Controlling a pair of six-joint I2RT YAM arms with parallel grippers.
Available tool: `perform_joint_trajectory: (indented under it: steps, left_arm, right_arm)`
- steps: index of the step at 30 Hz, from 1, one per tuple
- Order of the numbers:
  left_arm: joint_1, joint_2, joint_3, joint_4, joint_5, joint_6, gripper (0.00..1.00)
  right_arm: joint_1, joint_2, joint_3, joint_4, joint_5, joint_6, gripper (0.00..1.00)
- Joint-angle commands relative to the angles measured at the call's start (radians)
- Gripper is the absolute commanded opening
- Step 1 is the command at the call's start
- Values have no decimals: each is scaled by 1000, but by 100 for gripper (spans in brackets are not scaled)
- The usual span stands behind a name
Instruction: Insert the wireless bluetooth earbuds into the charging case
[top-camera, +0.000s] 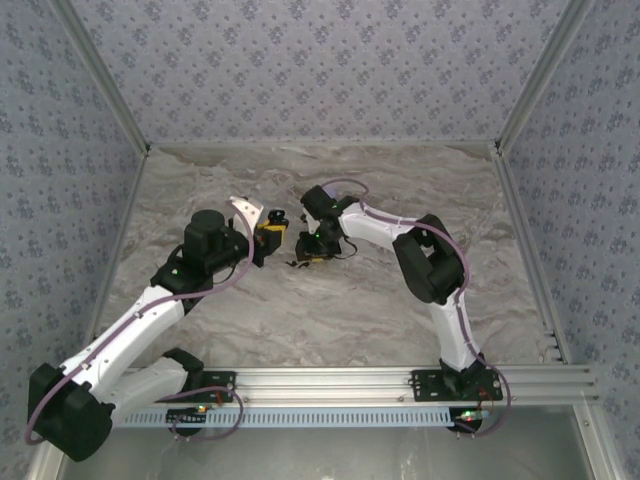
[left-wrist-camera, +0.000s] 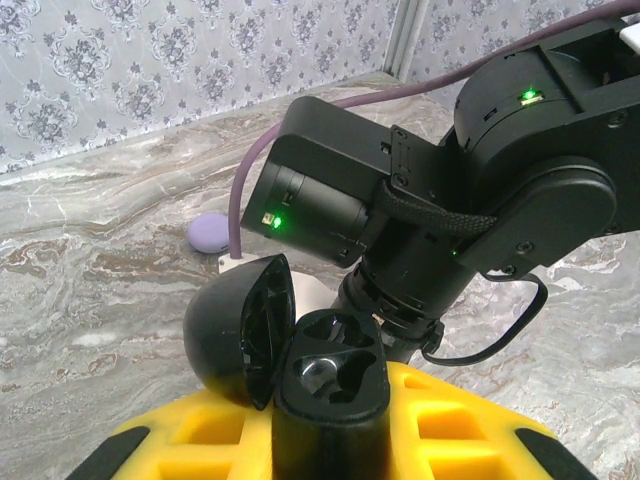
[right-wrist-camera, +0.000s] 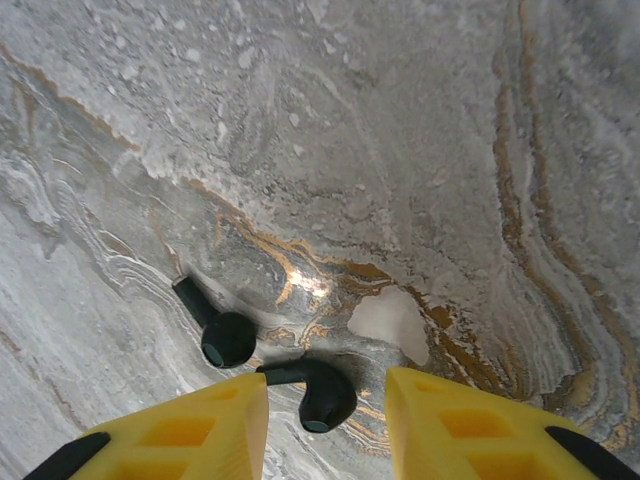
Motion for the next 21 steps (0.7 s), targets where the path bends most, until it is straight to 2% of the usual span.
perform_joint_trajectory:
  steps: [1,8,16,21]
  left_arm:
    - [3,-15,-6,1,-8,-5,22]
    - [2,-12,-6,1,-12,-5,22]
    - [3,-13,-7,-2,-19,-3,22]
    - [3,-8,-3,-5,-21,-1,22]
  right_arm:
    - [15,29,32,-59,30,-20,37]
    - [28,49,38,-87,70,-35,34]
    - [26,34,33,-126,117,-62,23]
    - [-3,-4,-5,-132,138,-88,20]
